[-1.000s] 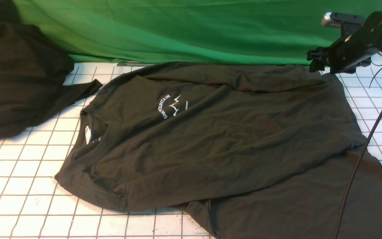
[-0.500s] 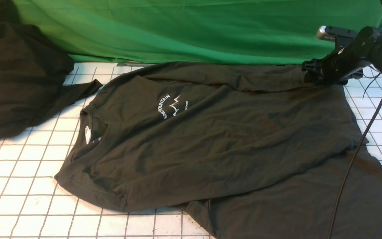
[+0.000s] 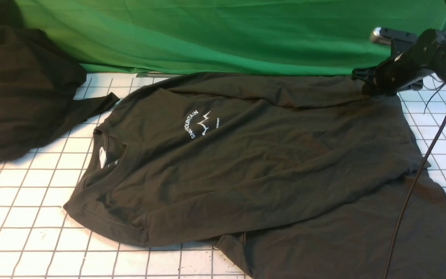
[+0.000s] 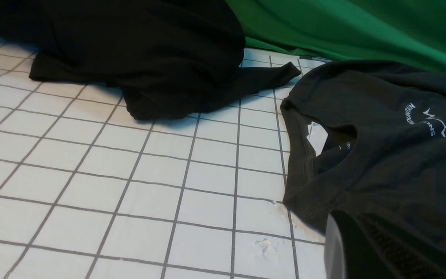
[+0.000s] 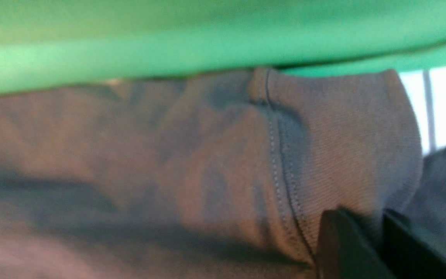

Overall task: Fold a long-sleeved shirt over a white checkered tablecloth.
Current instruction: 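Pull the gripped part of the black shirt across the shirt with the right gripper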

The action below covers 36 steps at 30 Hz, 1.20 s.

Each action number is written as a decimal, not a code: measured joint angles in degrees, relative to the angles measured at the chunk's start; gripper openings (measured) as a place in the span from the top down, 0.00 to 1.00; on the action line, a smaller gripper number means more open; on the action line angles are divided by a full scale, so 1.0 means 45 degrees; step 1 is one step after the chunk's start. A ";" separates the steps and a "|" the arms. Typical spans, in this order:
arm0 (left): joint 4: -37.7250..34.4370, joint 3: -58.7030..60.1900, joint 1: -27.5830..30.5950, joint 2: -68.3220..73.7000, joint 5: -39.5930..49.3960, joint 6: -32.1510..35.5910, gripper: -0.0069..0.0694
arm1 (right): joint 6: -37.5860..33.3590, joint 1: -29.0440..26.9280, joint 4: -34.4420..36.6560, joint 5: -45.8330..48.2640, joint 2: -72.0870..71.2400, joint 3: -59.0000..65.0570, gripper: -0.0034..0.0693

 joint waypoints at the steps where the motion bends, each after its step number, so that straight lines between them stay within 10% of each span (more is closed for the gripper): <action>1: 0.0000 0.0000 0.0000 0.0000 0.0000 0.0000 0.88 | 0.0000 0.0000 0.0000 0.0076 -0.0130 -0.0156 0.85; 20: 0.0035 0.0000 0.0000 0.0000 0.0000 0.0034 0.88 | 0.0527 0.0025 -0.1286 0.5962 -0.3152 -0.3232 0.85; 36: 0.0035 0.0000 0.0000 0.0000 0.0000 0.0033 0.88 | 0.0775 0.0269 -0.1413 0.3384 -0.8643 1.0962 0.81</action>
